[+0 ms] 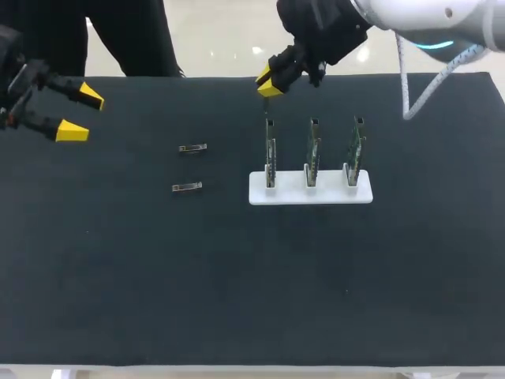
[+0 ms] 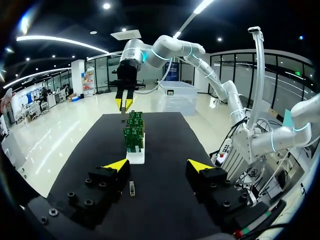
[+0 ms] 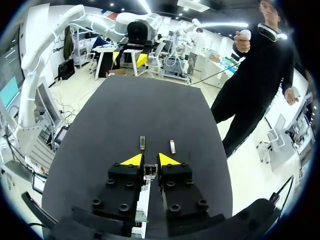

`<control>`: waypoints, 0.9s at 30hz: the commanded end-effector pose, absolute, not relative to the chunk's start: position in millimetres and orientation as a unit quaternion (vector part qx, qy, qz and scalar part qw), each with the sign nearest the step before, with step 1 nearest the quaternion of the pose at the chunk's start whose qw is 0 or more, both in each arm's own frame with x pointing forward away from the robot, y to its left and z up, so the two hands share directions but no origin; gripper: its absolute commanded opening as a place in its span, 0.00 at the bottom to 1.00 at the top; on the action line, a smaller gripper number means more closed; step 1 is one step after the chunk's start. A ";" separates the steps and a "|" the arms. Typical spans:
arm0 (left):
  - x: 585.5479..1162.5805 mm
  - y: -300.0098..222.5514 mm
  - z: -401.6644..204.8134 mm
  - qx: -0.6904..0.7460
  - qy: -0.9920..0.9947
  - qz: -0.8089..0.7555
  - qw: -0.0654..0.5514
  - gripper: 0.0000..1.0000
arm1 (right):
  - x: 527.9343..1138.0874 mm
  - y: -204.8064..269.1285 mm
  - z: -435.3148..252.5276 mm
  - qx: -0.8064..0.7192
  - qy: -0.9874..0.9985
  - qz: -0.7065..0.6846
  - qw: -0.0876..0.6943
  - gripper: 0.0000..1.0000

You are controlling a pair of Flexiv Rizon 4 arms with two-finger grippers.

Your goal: Pick up the optical module with the left hand, and insert it into the network port with the right hand.

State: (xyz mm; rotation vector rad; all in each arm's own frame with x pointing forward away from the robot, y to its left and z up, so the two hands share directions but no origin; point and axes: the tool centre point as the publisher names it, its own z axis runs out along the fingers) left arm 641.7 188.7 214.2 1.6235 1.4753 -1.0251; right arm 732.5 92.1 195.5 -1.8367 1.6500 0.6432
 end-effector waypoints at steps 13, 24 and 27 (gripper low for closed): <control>642.6 188.6 214.1 0.628 0.570 -0.396 0.351 1.00 | 727.3 89.8 193.6 -0.703 0.607 0.258 0.268 0.00; 642.6 188.6 214.1 0.628 0.570 -0.396 0.351 1.00 | 729.4 87.1 188.0 -0.702 0.613 0.256 0.257 0.00; 642.6 188.6 214.1 0.628 0.570 -0.396 0.351 1.00 | 728.5 87.4 187.8 -0.703 0.613 0.259 0.251 0.00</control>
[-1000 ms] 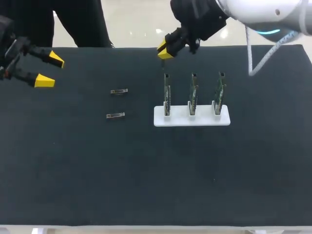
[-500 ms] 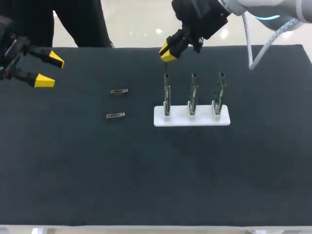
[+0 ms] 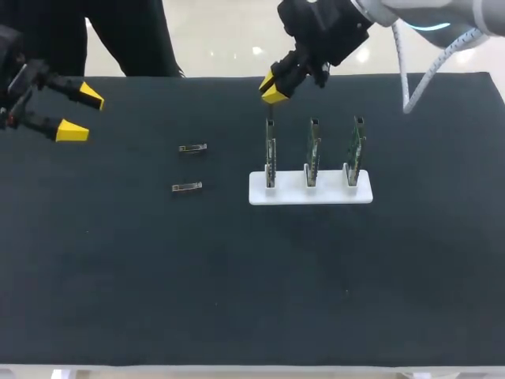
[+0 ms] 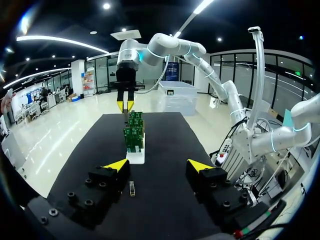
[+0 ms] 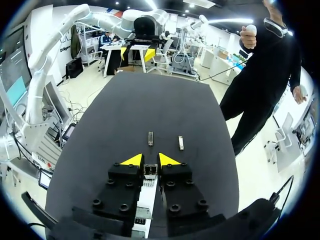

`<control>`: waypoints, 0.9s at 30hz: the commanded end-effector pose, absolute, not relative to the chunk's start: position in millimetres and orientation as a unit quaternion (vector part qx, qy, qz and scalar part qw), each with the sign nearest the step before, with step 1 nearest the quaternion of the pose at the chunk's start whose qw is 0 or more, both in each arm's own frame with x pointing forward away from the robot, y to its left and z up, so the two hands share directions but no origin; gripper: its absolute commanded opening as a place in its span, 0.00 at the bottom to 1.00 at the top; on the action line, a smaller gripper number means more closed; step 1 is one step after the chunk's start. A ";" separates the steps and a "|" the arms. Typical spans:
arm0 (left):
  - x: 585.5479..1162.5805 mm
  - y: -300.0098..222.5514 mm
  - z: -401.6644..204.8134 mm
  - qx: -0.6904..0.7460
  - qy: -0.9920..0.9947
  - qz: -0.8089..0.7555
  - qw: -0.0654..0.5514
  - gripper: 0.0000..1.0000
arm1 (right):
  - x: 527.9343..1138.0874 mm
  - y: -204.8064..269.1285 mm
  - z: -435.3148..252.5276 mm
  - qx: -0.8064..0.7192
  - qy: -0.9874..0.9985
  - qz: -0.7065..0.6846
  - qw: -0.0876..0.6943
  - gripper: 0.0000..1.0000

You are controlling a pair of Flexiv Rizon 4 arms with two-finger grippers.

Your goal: Pick up the optical module with the left hand, and insert it into the network port with the right hand.

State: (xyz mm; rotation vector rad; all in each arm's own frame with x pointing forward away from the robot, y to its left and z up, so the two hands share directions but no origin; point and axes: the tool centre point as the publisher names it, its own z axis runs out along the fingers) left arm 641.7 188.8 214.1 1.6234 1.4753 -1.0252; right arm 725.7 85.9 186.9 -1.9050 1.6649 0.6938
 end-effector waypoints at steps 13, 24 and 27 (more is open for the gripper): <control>642.6 188.6 214.1 0.628 0.570 -0.396 0.351 1.00 | 727.2 90.8 181.1 -0.701 0.618 0.253 0.251 0.00; 642.6 188.6 214.1 0.628 0.570 -0.396 0.351 1.00 | 725.8 91.9 185.1 -0.700 0.625 0.247 0.241 0.00; 642.6 188.6 214.1 0.628 0.570 -0.396 0.351 1.00 | 725.8 91.8 186.7 -0.700 0.625 0.247 0.240 0.00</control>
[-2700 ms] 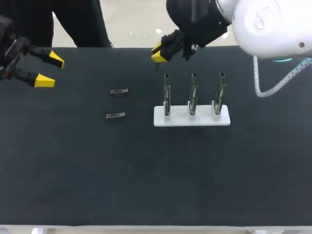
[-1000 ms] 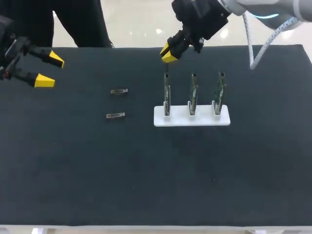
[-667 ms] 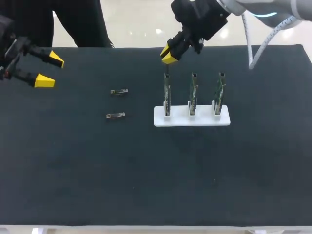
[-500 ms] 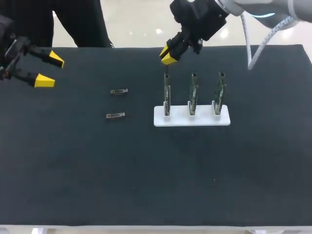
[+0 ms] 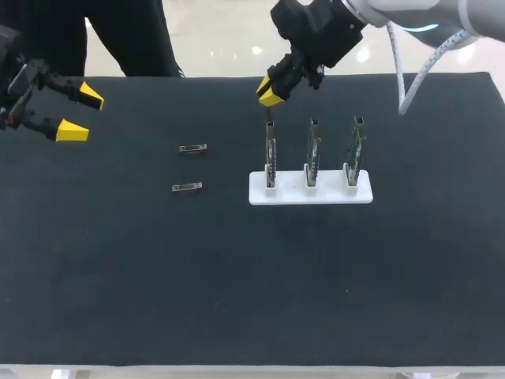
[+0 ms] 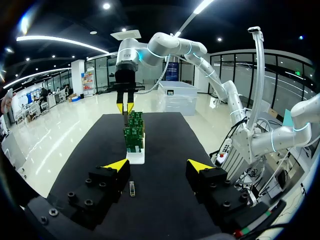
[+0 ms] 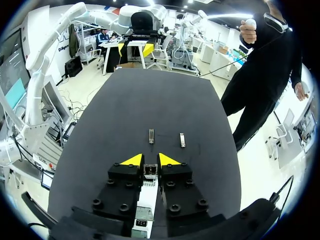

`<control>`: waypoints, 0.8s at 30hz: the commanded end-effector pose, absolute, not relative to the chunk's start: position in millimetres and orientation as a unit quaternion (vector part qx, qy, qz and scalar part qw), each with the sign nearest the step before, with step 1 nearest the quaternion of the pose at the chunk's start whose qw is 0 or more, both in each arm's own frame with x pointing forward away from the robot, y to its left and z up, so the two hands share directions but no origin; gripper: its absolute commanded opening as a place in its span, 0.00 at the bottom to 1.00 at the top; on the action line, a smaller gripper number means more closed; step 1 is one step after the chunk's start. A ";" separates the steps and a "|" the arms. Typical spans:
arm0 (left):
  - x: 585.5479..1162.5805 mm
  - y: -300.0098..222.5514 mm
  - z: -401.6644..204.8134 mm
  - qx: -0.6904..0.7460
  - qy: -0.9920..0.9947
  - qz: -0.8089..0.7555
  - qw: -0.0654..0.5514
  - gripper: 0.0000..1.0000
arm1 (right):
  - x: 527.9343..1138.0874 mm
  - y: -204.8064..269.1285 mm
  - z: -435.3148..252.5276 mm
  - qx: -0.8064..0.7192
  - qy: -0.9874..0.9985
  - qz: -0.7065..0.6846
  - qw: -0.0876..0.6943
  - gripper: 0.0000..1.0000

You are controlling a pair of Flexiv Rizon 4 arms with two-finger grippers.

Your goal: Pick up the optical module with the left hand, and insert it into the network port with the right hand.

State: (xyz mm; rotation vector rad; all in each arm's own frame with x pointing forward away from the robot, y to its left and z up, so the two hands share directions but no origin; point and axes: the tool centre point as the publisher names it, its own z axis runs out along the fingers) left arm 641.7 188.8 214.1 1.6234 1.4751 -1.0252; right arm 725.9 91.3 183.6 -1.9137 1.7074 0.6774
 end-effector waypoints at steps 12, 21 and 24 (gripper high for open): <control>642.6 188.6 214.1 0.628 0.570 -0.396 0.351 1.00 | 725.1 87.8 184.0 -0.696 0.632 0.243 0.239 0.00; 642.6 188.6 214.1 0.628 0.570 -0.396 0.351 1.00 | 724.2 88.2 181.2 -0.692 0.636 0.244 0.237 0.00; 642.6 188.6 214.1 0.628 0.570 -0.396 0.351 1.00 | 723.7 88.5 180.6 -0.692 0.638 0.242 0.235 0.00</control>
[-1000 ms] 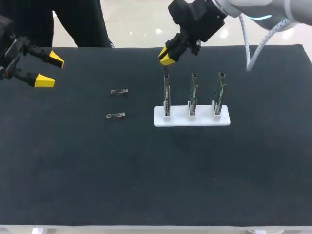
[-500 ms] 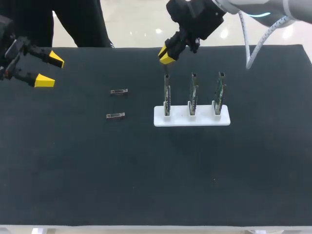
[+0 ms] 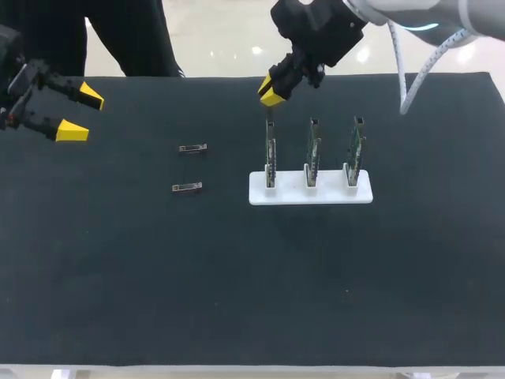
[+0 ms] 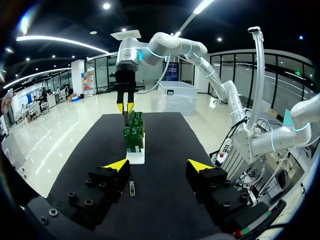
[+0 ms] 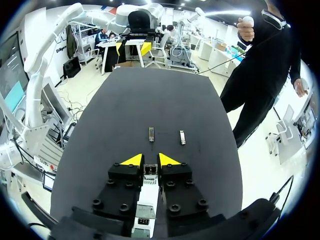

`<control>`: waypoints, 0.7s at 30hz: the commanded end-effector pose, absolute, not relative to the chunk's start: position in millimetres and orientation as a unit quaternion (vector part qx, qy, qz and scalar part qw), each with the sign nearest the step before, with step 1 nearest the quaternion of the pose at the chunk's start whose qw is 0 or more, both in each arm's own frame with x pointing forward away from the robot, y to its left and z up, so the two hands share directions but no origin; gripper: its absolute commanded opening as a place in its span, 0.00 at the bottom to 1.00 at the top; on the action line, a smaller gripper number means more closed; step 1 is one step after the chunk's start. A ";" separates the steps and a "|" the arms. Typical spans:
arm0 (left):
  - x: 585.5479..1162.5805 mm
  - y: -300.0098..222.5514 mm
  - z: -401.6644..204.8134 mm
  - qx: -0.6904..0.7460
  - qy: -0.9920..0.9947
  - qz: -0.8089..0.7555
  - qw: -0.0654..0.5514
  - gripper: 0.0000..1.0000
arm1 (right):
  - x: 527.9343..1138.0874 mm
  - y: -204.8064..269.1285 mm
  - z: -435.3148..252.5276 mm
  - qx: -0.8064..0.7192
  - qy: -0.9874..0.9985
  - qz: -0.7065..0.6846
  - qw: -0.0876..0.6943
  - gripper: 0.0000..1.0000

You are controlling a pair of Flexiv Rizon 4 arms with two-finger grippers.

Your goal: Pick up the optical module with the left hand, and insert it into the network port with the right hand.

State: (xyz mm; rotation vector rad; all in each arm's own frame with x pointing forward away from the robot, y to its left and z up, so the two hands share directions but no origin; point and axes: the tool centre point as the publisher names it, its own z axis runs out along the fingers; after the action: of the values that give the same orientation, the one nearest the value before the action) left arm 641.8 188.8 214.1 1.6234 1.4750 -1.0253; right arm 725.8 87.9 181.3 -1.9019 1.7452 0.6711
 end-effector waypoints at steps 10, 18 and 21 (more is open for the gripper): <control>642.6 188.6 214.1 0.628 0.570 -0.396 0.351 1.00 | 722.1 89.0 179.1 -0.690 0.645 0.239 0.226 0.00; 642.6 188.6 214.1 0.628 0.570 -0.396 0.351 1.00 | 722.8 88.7 174.4 -0.690 0.644 0.240 0.226 0.00; 642.6 188.6 214.1 0.628 0.570 -0.396 0.351 1.00 | 722.9 88.9 173.2 -0.690 0.645 0.239 0.225 0.00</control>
State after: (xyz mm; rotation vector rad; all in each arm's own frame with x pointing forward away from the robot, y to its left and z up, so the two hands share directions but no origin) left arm 641.8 188.8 214.1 1.6235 1.4748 -1.0253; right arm 723.1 88.6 178.8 -1.9054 1.7768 0.6619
